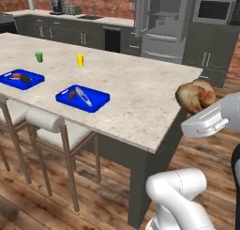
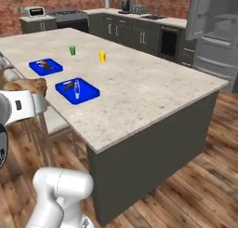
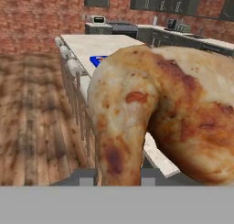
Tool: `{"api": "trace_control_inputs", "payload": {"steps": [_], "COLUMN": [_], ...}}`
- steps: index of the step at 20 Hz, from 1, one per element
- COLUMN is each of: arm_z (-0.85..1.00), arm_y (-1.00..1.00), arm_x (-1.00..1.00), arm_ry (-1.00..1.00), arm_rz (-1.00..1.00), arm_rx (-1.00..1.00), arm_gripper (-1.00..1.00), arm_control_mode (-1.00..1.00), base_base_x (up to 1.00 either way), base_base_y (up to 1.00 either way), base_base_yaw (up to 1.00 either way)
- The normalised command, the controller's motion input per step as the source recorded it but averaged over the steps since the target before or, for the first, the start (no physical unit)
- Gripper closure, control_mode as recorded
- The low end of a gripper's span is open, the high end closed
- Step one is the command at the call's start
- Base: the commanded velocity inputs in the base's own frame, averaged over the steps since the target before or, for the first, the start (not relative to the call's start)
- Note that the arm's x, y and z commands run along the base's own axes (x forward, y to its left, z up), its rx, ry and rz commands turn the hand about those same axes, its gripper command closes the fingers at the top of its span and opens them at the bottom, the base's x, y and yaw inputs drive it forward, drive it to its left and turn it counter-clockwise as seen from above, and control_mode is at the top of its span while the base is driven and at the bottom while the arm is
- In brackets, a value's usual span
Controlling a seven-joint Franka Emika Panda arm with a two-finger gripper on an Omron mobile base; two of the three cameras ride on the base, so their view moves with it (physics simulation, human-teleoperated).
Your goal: Gather the avocado and squash from the fridge and place them on a tray on the dining counter. Then gather the chicken drumsticks from the fridge and place them on the other tray.
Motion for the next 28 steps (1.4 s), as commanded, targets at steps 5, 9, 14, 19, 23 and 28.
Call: {"api": "trace_control_inputs", "payload": {"steps": [5, 9, 14, 19, 23, 28], "arm_z": [0.00, 0.00, 0.00, 0.00, 0.00, 0.00], "arm_y": [0.00, 0.00, 0.00, 0.00, 0.00, 0.00], "arm_x": [0.00, 0.00, 0.00, 0.00, 0.00, 0.00], "arm_ry": [0.00, 0.00, 0.00, 0.00, 0.00, 0.00], "arm_rz": [0.00, 0.00, 0.00, 0.00, 0.00, 0.00], "arm_rx": [0.00, 0.00, 0.00, 0.00, 0.00, 0.00], "arm_gripper": [1.00, 1.00, 1.00, 1.00, 1.00, 1.00], "arm_control_mode": [1.00, 1.00, 1.00, 1.00, 1.00, 1.00], "base_base_x": [0.06, 0.10, 0.14, 0.12, 0.08, 0.08], "base_base_y": [0.78, 0.80, 0.79, 0.77, 0.77, 0.76], "base_base_yaw": [-0.41, -0.39, -0.39, -0.40, -0.40, -0.39]}}
